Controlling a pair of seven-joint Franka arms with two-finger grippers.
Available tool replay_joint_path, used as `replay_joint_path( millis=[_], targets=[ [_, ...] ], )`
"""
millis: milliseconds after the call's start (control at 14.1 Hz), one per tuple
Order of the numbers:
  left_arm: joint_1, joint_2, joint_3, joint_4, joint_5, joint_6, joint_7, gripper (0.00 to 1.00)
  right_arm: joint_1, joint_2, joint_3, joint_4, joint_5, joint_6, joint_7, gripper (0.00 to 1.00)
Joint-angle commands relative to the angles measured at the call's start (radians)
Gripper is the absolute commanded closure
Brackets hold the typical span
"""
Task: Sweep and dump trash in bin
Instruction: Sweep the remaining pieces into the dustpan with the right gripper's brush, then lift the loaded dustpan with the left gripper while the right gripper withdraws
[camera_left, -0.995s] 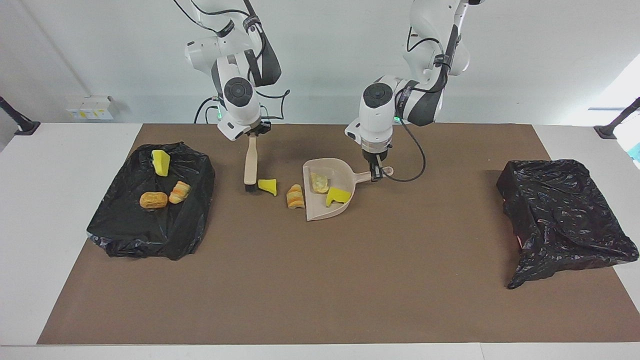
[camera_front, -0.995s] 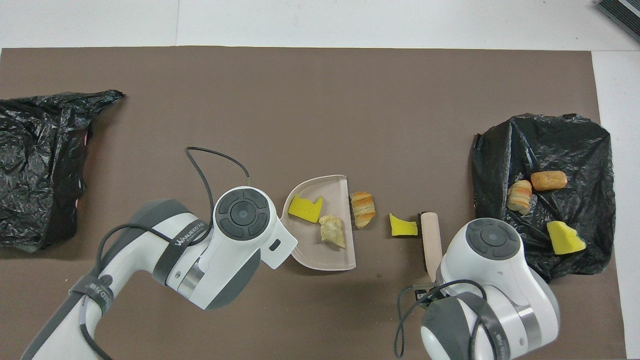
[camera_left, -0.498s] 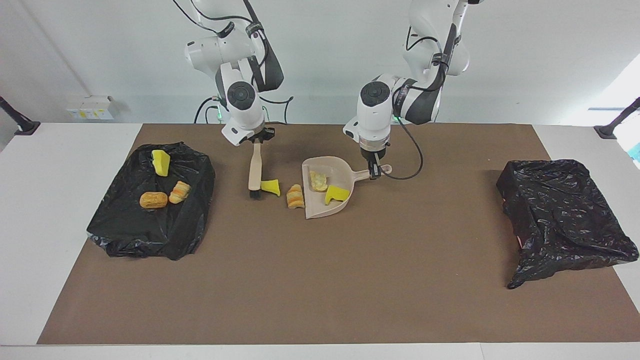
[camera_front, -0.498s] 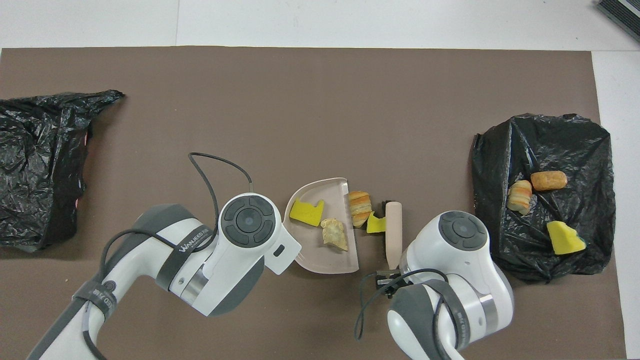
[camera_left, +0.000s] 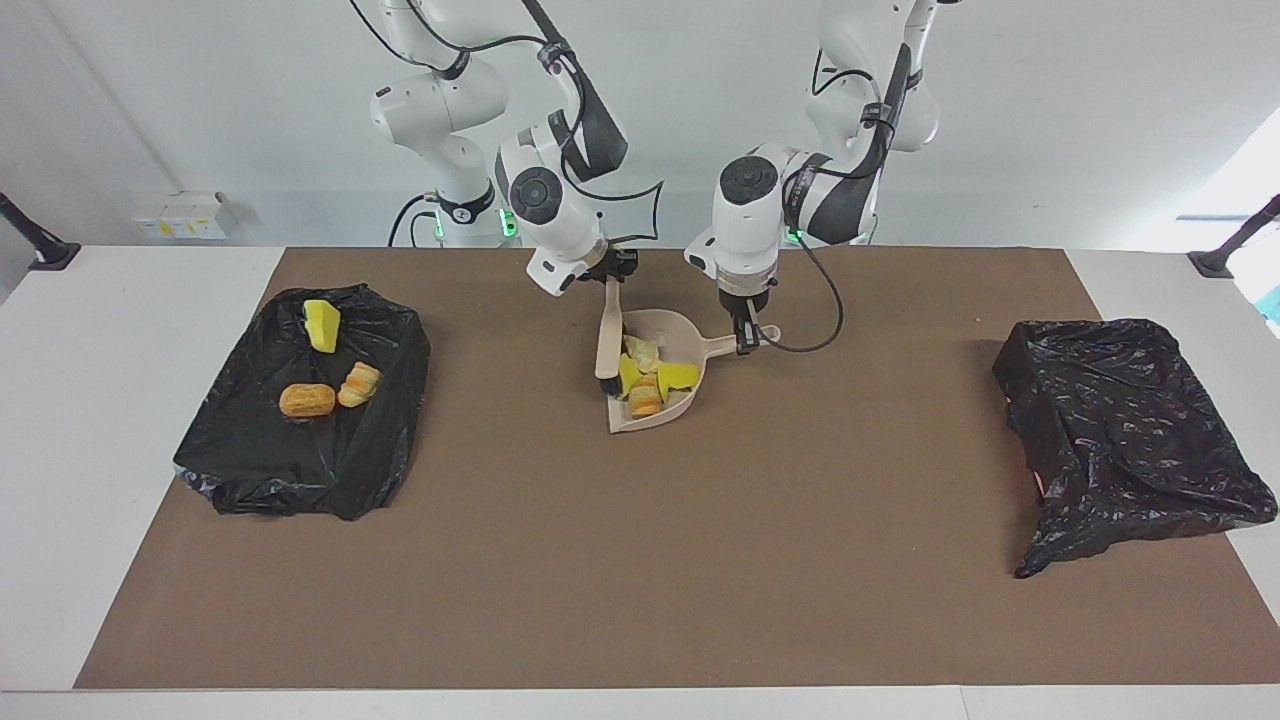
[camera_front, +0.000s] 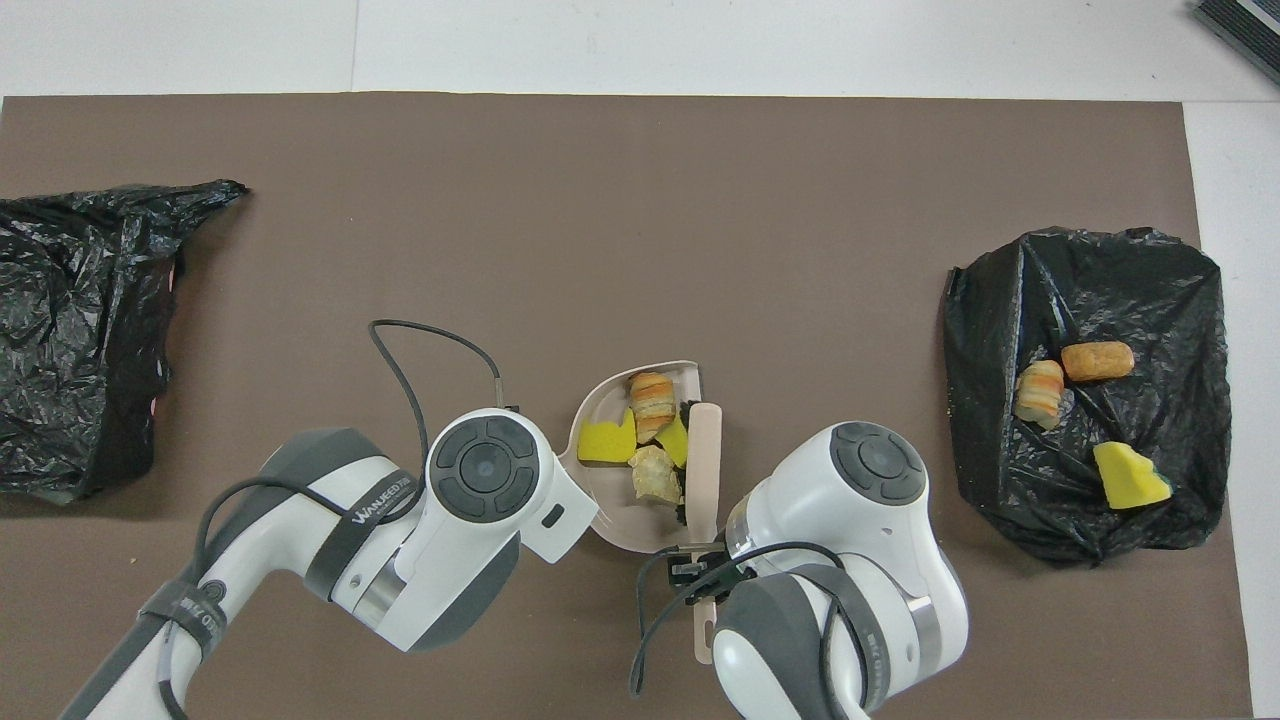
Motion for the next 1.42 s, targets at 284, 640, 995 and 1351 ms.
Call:
replay_joint_path(
  millis=[284, 640, 995, 1351],
  targets=[
    [0.050, -0.013, 0.008, -0.039, -0.083, 0.061, -0.015, 1.00, -0.010, -0.009, 0.001, 0.131, -0.244, -0.235, -0.009, 1.00],
    [0.086, -0.002, 0.008, -0.033, -0.123, 0.061, -0.008, 1.00, -0.008, -0.019, 0.004, 0.210, -0.357, -0.384, -0.001, 1.00],
    [0.126, 0.021, 0.008, -0.004, -0.146, 0.068, 0.034, 1.00, 0.048, -0.071, 0.022, 0.221, -0.391, -0.470, 0.222, 1.00],
    [0.255, 0.067, 0.008, 0.111, -0.278, 0.060, 0.222, 1.00, 0.115, -0.183, 0.028, 0.034, -0.180, -0.227, 0.346, 1.00]
  ],
)
